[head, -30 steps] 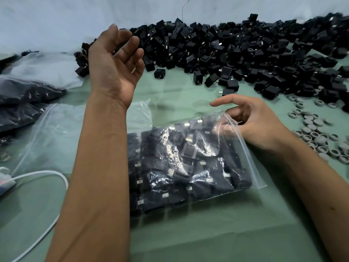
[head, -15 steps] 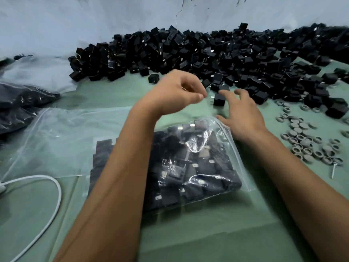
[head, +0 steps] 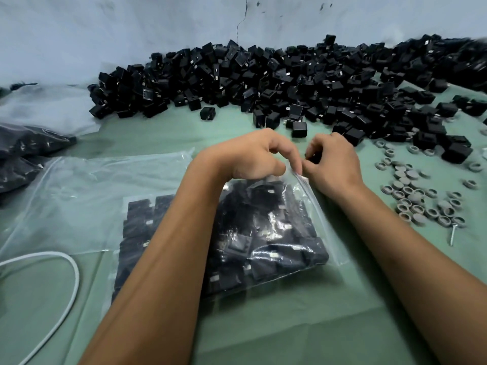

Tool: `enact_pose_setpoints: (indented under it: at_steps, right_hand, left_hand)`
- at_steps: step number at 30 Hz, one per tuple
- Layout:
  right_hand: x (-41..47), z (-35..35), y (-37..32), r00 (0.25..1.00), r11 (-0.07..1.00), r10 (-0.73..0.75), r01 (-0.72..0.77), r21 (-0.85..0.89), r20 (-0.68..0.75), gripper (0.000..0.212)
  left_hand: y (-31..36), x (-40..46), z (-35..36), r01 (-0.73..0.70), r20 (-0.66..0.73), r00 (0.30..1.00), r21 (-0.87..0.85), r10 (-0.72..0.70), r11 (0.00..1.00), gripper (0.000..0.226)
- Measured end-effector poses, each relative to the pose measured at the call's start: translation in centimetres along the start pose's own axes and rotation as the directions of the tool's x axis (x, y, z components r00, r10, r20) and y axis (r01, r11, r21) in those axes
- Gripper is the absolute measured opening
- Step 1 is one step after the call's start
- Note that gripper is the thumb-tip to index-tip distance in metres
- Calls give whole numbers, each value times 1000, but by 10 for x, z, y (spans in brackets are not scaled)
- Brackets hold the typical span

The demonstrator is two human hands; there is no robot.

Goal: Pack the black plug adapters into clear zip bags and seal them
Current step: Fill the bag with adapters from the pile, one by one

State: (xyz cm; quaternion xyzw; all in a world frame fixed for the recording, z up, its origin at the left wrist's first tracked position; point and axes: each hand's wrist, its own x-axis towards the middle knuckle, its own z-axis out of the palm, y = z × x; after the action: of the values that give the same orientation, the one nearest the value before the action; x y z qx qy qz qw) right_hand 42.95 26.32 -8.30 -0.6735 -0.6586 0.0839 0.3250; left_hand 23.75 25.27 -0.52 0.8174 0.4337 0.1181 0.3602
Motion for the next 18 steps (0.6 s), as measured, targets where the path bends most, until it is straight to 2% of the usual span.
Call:
enact_pose_setpoints:
  at_steps: [2, 4, 7, 9, 12, 15, 18]
  right_hand:
    - [-6, -4, 3, 1000, 995, 11, -9, 101, -18, 21]
    - [-13, -9, 6, 999, 958, 51, -52, 281, 13, 24]
    - [-21, -16, 7, 983, 789, 65, -156, 594, 172, 19]
    - [-22, -21, 5, 964, 682, -2, -193, 705, 266, 14]
    - [-19, -32, 6, 916, 606, -114, -243, 758, 385, 17]
    - [-20, -40, 6, 876, 606, -176, -262, 751, 448, 30]
    - [-24, -39, 0, 856, 627, -242, -222, 747, 457, 33]
  left_hand:
    - [0, 1, 1, -20, 10, 1000, -14, 20, 1000, 27]
    - [-1, 1, 1, -35, 24, 999, -40, 36, 999, 17]
    - [-5, 3, 2, -42, 14, 999, -8, 42, 999, 4]
    - [-7, 2, 2, -50, 2, 999, 0, 50, 999, 5]
    - [-8, 1, -2, -105, -37, 994, -30, 104, 994, 8]
    - [-7, -1, -4, -159, -75, 985, -39, 155, 987, 10]
    - [-7, -2, -5, -176, -94, 981, -39, 171, 984, 12]
